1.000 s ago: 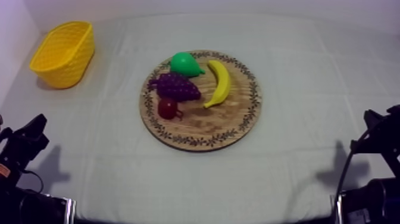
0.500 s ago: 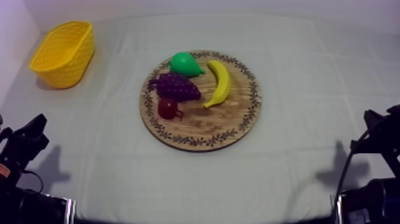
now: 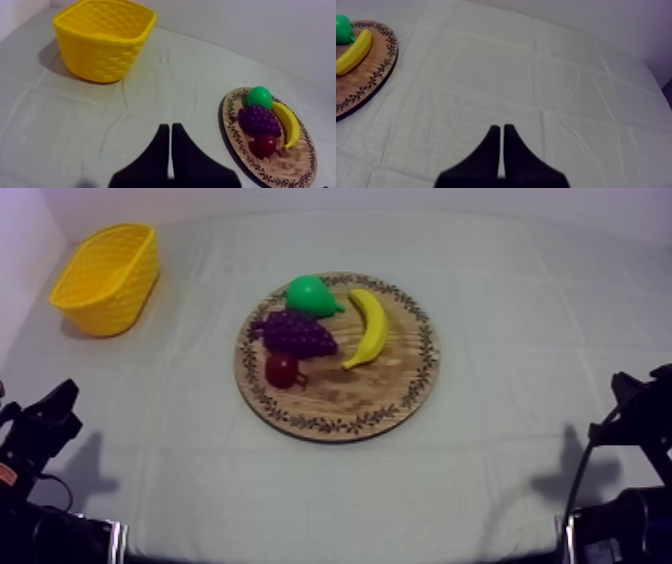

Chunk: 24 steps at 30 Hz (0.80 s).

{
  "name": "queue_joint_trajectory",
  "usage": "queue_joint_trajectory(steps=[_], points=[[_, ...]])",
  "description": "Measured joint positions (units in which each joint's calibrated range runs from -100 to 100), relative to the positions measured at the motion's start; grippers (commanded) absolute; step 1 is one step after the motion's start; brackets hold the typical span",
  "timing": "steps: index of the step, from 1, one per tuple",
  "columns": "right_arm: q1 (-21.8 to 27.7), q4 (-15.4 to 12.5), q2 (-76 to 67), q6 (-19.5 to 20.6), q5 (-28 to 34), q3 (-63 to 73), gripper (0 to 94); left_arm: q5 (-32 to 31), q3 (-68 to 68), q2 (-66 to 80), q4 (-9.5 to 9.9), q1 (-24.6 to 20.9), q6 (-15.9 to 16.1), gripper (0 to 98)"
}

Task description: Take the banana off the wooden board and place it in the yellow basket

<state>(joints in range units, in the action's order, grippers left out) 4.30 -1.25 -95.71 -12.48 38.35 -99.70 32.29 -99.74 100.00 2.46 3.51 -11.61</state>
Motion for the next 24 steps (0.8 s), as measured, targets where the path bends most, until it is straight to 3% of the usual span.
queue_joint_trajectory(steps=[5, 16, 24], points=[[0.0, 0.0, 0.0, 0.0, 0.0, 0.0, 0.6, -2.0, 0.0, 0.0, 0.13, 0.0, -1.1, 2.4], [0.0, 0.0, 0.0, 0.0, 0.0, 0.0, 0.6, 3.4, 5.1, -0.5, 0.34, -0.6, 3.1, 0.2], [0.0, 0.0, 0.0, 0.0, 0.0, 0.0, 0.6, 3.1, 18.9, -12.5, 2.06, 3.4, 2.9, 0.1]])
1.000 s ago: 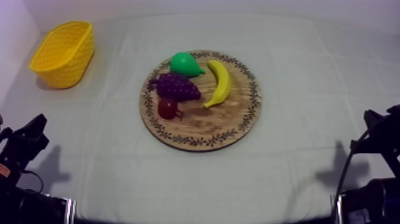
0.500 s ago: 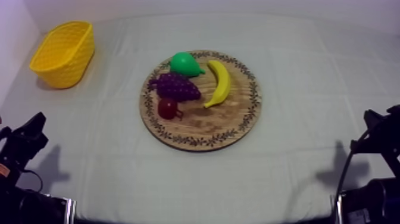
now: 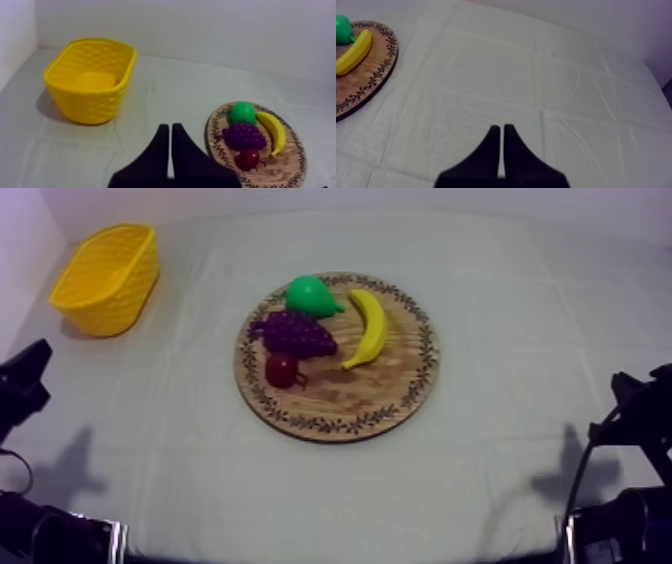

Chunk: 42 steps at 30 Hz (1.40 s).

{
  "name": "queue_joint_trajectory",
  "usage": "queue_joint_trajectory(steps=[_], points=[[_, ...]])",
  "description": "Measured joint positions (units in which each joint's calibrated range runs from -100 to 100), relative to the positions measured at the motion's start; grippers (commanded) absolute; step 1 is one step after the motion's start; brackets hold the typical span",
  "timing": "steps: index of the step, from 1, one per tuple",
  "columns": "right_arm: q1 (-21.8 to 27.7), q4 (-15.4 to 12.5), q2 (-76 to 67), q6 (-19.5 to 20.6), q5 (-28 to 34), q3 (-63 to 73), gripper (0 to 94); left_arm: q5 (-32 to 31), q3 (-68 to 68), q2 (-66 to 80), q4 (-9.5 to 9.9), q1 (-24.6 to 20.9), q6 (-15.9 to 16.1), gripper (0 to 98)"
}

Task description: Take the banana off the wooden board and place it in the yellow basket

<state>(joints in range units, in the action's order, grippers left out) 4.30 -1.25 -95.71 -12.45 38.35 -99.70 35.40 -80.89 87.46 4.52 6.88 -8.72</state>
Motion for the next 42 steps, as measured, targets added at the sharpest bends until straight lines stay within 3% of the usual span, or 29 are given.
queue_joint_trajectory(steps=[4, 16, 23, 30, 42], points=[[0.0, 0.0, 0.0, 0.0, 0.0, 0.0, 0.6, 0.1, 8.9, -8.3, 1.21, 2.8, -0.7, 0.0], [0.0, 0.0, 0.0, 0.0, -0.1, 0.0, 0.6, 3.7, 34.3, -33.7, 1.26, 11.7, -1.2, 0.0], [0.0, 0.0, 0.0, -0.1, -0.1, 0.0, 0.6, 7.7, 46.5, -48.0, 3.08, 17.3, -2.9, 0.0], [0.0, 0.0, 0.0, -0.1, -0.1, 0.0, 0.6, 14.4, 60.4, -64.9, 4.58, 21.4, -5.0, 0.1], [0.0, 0.0, 0.0, 0.0, -0.1, 0.0, 0.6, 25.4, 82.8, -90.3, 4.7, 23.9, -10.0, 9.7]])
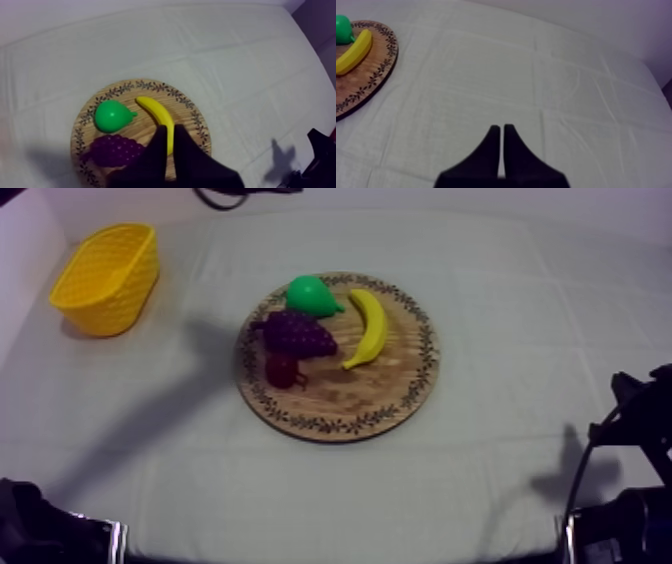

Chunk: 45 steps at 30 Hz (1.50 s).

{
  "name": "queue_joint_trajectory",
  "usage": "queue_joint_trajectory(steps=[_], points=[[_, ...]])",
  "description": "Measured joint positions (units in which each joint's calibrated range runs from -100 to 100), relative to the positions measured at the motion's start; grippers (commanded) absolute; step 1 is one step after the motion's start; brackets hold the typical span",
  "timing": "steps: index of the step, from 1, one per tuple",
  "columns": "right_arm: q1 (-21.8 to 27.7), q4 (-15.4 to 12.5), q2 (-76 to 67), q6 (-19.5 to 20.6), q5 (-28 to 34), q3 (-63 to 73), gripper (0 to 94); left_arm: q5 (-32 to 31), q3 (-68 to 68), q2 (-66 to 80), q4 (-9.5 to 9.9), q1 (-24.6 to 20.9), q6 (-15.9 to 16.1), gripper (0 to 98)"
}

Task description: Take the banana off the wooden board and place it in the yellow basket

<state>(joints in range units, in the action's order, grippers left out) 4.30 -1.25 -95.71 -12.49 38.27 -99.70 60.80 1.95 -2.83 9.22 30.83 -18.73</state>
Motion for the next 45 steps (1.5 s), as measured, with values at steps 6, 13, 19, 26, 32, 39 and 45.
queue_joint_trajectory(steps=[6, 13, 19, 26, 32, 39, 45], points=[[0.0, 0.0, 0.0, 0.0, 0.0, 0.0, 0.6, 6.4, 9.5, -10.1, -0.05, 0.9, -1.1, 10.5], [0.0, 0.0, 0.0, 0.0, 0.0, 0.0, 0.6, 9.3, 14.7, -18.3, -0.47, 1.6, -1.8, 17.4], [0.0, 0.0, 0.0, 0.0, 0.0, 0.0, 0.6, 9.5, 15.2, -21.3, -0.53, 2.5, -2.9, 29.3], [0.0, 0.0, 0.0, 0.0, 0.0, 0.0, 0.6, 10.4, 14.8, -23.0, -2.41, 2.6, -1.3, 78.0], [0.0, 0.0, 0.0, 0.0, 0.0, 0.0, 0.6, 15.2, 18.4, -26.7, -4.21, 2.2, -1.4, 88.6], [0.0, 0.0, 0.0, 0.0, 0.0, 0.0, 0.6, 19.8, 24.6, -32.7, -6.34, 2.2, -2.4, 87.8], [0.0, 0.0, 0.0, 0.0, 0.0, 0.0, 0.6, 21.8, 30.4, -38.5, -7.84, 2.3, -2.6, 86.4]])
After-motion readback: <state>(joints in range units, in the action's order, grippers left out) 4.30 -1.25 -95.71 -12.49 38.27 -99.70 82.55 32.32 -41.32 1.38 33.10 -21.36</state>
